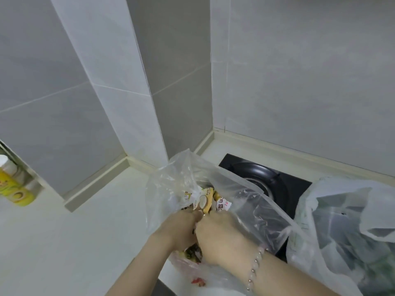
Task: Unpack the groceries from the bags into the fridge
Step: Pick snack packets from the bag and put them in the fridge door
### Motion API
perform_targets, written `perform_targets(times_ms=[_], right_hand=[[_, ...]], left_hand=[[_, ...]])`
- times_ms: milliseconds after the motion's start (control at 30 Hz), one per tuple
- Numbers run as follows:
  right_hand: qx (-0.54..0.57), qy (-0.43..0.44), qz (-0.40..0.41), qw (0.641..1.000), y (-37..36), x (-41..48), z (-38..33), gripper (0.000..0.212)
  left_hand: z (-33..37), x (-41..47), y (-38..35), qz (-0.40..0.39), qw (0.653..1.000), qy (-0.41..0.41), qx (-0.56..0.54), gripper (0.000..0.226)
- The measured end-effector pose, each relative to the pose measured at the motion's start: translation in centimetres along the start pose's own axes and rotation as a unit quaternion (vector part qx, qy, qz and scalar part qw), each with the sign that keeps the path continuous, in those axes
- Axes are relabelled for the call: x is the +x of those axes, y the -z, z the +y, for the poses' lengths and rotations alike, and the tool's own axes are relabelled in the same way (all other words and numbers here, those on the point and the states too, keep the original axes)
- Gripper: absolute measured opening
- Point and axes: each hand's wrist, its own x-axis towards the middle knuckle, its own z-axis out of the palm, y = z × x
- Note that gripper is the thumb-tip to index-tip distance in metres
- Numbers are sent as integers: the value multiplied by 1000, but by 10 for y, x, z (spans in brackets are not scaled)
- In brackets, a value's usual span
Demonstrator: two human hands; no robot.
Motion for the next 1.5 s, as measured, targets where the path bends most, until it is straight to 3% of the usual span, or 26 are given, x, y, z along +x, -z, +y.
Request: perform_targets(times_ms=[267, 467, 567, 633, 733, 867, 1000, 1100, 1300, 1500], right_hand=[[68, -92, 1, 993, -68, -23, 22, 30], [103, -154, -22, 982, -89, -18, 32, 42], [105, -187, -35, 976, -93, -9, 41, 49], [87, -203, -51, 974, -94, -5, 43, 41], [87, -210, -75, 971, -90, -1, 41, 35], [145, -211, -21, 966, -78, -2, 37, 28], [147, -166, -65, 973, -71, -15, 31, 33], [156, -155, -79, 972, -69, -29, 29, 34], [146, -161, -94, 972, -70, -35, 27, 30], [159, -171, -33, 972, -76, -38, 32, 27]], left_hand=[[-43, -4, -22, -39, 998, 9, -56, 36], [-70, -3, -15, 57, 979, 91, -172, 55], [-81, 6, -5, 53, 972, 156, -167, 52], [-81, 12, 0, 32, 973, 171, -148, 52], [-53, 12, 14, 16, 993, 102, -63, 38], [11, 21, 15, -7, 997, -54, -57, 23], [50, 55, -21, -110, 976, -186, 26, 36], [57, 76, -45, -165, 960, -192, 122, 52], [60, 91, -63, -148, 931, -202, 266, 62], [55, 82, -62, -79, 941, -198, 263, 42]])
